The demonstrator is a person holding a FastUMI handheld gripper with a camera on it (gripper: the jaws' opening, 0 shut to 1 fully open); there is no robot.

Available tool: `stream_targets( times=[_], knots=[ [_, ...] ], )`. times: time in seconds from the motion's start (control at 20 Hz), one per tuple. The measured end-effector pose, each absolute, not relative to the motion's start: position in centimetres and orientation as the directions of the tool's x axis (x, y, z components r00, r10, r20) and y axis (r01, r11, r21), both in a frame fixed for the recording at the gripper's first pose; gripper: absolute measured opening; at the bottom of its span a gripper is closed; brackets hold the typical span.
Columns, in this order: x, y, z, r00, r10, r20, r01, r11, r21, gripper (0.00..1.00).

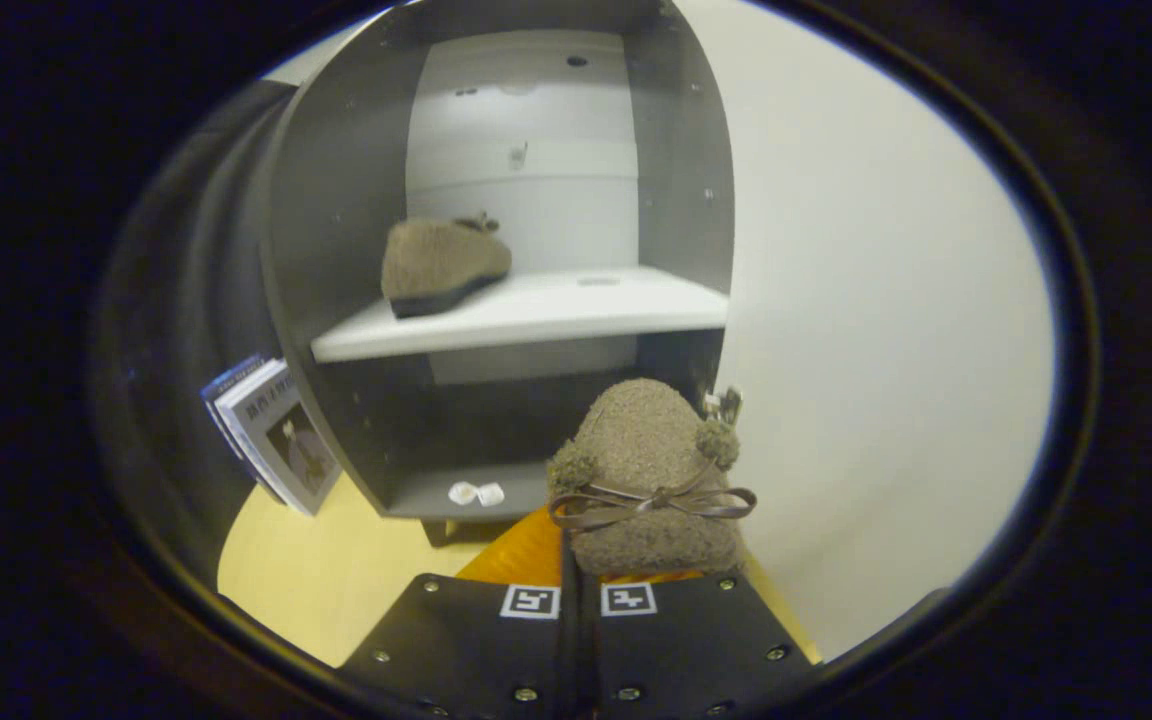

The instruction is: Open the shoe cabinet door, grab the shoes and put them into the shoe cabinet, then close the shoe cabinet door.

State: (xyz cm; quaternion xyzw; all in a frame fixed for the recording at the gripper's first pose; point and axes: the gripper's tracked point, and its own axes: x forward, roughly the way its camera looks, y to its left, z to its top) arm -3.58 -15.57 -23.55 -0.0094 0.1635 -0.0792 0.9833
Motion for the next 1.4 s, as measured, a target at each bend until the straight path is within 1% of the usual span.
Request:
stream_targets(
  times=[0.1,0.35,0.7,0.85,1.05,1.25,1.4],
  knots=[
    [-2.3,-14.8,-20.3,0.948,-0.156,-0.278,0.15,0.988,-0.042,0.01],
    [2.6,-13.7,-14.3,0.963,-0.154,-0.22,0.149,0.988,-0.04,0.01],
    [12.1,-14.0,-8.6,0.97,-0.168,-0.175,0.158,0.985,-0.068,0.01],
    [16.0,-14.5,-8.5,0.967,-0.168,-0.191,0.157,0.985,-0.073,0.01],
    [20.0,-15.0,-10.2,0.961,-0.164,-0.225,0.153,0.986,-0.064,0.01],
    [22.3,-15.8,-13.2,0.937,-0.16,-0.309,0.15,0.987,-0.058,0.01],
    [23.3,-16.0,-13.9,0.927,-0.164,-0.336,0.15,0.986,-0.069,0.01]
  ],
)
